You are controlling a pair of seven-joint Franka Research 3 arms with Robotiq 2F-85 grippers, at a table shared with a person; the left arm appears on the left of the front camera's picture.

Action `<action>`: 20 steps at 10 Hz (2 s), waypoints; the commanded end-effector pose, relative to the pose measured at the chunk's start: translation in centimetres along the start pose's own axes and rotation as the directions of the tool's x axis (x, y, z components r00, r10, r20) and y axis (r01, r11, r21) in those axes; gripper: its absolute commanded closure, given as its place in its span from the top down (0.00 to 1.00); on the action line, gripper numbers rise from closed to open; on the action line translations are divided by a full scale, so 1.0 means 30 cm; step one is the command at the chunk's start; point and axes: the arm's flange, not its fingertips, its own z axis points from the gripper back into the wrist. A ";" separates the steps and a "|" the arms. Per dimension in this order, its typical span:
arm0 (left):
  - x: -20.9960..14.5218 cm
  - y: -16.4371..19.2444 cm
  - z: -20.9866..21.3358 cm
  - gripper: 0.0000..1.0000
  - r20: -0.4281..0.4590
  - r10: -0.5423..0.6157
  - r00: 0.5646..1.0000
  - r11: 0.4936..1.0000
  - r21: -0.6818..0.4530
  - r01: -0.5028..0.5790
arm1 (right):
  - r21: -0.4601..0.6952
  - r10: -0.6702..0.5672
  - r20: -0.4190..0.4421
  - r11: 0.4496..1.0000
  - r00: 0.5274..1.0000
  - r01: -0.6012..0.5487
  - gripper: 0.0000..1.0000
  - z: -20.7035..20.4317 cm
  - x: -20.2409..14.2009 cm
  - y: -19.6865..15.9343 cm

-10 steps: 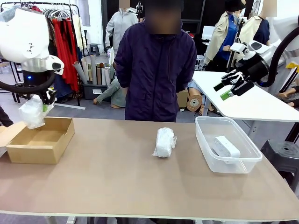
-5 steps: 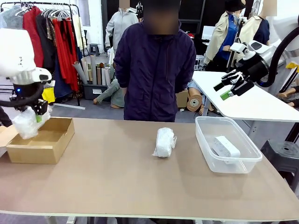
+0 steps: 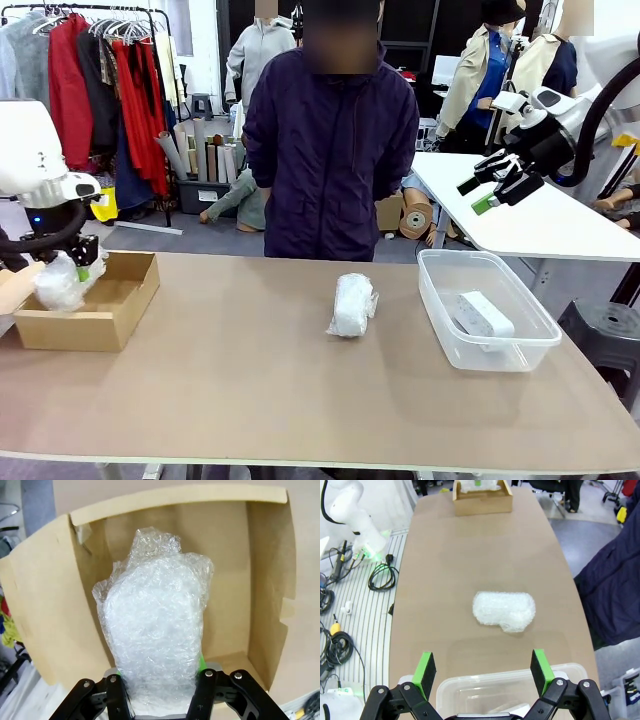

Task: Separate and place wrapped and unwrapped clocks.
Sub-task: If the picked Digital clock is wrapped, place it in the Package Box ; if not, place it in the Organizing box.

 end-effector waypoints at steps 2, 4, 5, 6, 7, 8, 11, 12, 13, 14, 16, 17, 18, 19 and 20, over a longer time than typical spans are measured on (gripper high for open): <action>-0.008 0.002 -0.014 0.00 -0.012 -0.016 1.000 1.000 -0.004 0.016 | 0.003 0.003 0.002 1.000 1.000 -0.003 1.00 0.004 0.006 0.001; 0.001 -0.003 -0.008 0.00 -0.006 -0.002 1.000 1.000 -0.001 0.002 | 0.003 0.003 0.002 1.000 1.000 -0.003 1.00 0.004 0.006 0.001; 0.012 -0.025 -0.012 0.00 -0.040 -0.007 0.999 0.999 0.041 0.009 | 0.003 0.003 0.002 1.000 1.000 -0.003 1.00 0.004 0.006 0.001; 0.033 -0.014 -0.028 0.00 -0.067 0.019 0.998 0.999 0.051 -0.016 | 0.003 0.003 0.002 1.000 1.000 -0.003 1.00 0.004 0.006 0.001; 0.043 -0.007 -0.039 0.00 -0.070 0.029 0.997 0.999 0.048 -0.026 | 0.003 0.003 0.002 1.000 1.000 -0.003 1.00 0.004 0.006 0.001; 0.047 -0.007 -0.049 0.00 -0.070 0.040 0.997 0.998 0.044 -0.037 | 0.003 0.003 0.002 1.000 1.000 -0.003 1.00 0.004 0.006 0.001; 0.074 0.020 -0.100 0.00 -0.047 0.098 0.994 0.991 0.097 -0.094 | 0.003 0.003 0.002 1.000 1.000 -0.003 1.00 0.004 0.006 0.001; 0.080 0.030 -0.118 0.00 -0.050 0.109 0.993 0.988 0.120 -0.102 | 0.003 0.003 0.002 1.000 1.000 -0.003 1.00 0.004 0.006 0.001; 0.081 0.029 -0.127 0.00 -0.055 0.110 0.992 0.987 0.128 -0.102 | 0.003 0.003 0.002 1.000 1.000 -0.003 1.00 0.004 0.006 0.001; 0.081 0.031 -0.134 0.00 -0.057 0.107 0.993 0.986 0.132 -0.099 | 0.003 0.003 0.002 1.000 1.000 -0.003 1.00 0.004 0.006 0.001; 0.084 0.040 -0.158 0.00 -0.080 0.101 0.992 0.987 0.130 -0.090 | 0.003 0.003 0.002 1.000 1.000 -0.003 1.00 0.004 0.006 0.001; 0.087 0.045 -0.168 0.00 -0.089 0.095 0.991 0.988 0.129 -0.083 | 0.003 0.003 0.002 1.000 1.000 -0.003 1.00 0.004 0.006 0.001; 0.090 0.044 -0.176 0.00 -0.095 0.092 0.991 0.989 0.124 -0.080 | 0.003 0.003 0.002 1.000 1.000 -0.003 1.00 0.004 0.006 0.001; 0.092 0.042 -0.182 0.00 -0.099 0.093 0.991 0.990 0.119 -0.081 | 0.003 0.003 0.002 1.000 1.000 -0.003 1.00 0.004 0.006 0.001; 0.091 0.041 -0.181 0.19 -0.101 0.093 0.991 0.991 0.108 -0.082 | 0.003 0.003 0.002 1.000 1.000 -0.003 1.00 0.004 0.006 0.001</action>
